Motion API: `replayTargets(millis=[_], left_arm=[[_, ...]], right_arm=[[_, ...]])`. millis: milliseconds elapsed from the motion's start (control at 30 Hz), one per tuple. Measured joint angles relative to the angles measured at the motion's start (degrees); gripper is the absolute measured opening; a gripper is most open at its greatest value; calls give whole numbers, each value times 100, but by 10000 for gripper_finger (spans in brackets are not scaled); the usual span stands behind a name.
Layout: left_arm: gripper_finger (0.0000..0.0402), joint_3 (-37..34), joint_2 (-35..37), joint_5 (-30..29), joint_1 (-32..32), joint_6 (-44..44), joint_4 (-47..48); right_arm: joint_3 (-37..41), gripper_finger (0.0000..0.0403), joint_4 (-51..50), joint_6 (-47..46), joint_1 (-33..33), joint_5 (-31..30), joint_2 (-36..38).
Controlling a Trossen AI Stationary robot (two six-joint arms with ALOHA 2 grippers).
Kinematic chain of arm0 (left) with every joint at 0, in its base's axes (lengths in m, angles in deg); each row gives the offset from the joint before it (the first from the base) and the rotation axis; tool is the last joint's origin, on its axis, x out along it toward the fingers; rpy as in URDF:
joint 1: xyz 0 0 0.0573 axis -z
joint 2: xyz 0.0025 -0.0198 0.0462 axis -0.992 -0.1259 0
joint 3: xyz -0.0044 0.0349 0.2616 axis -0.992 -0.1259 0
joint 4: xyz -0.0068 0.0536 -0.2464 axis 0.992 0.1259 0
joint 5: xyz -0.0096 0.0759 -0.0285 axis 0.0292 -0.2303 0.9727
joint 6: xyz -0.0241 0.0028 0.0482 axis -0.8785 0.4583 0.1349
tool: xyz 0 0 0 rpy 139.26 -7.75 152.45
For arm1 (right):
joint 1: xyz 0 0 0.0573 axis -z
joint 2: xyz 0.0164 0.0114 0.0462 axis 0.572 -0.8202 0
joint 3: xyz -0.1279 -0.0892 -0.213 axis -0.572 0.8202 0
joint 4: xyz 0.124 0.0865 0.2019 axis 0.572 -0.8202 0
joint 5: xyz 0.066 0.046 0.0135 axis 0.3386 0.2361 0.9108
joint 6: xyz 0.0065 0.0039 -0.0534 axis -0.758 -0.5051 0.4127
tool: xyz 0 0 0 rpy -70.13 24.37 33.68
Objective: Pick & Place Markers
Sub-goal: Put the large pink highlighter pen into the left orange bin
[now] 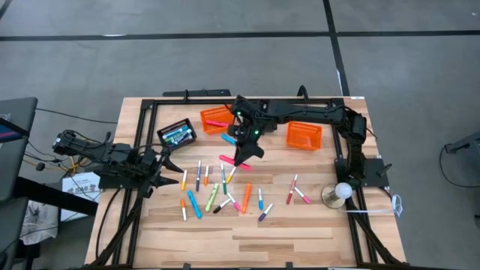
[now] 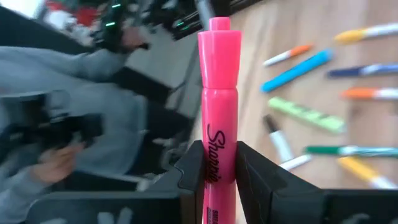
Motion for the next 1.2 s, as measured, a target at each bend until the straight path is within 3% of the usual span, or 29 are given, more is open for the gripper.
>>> replayTargets(millis=[300, 567, 733, 1033, 1200], left_arm=[[186, 0, 0, 2, -2, 119, -106], [186, 0, 0, 81, -1, 117, -279], [186, 0, 0, 136, -2, 100, -343], [186, 0, 0, 133, -2, 98, -358], [186, 0, 0, 133, -2, 96, -364]], right_arm=[[0, 59, 625, -43, 168, -2369, 0], [0, 59, 893, 10, 492, -3798, 0], [0, 59, 934, 683, 454, -4842, 0], [0, 59, 1310, 1551, 181, -5820, 0], [0, 59, 1553, 1646, 211, -5925, 0]])
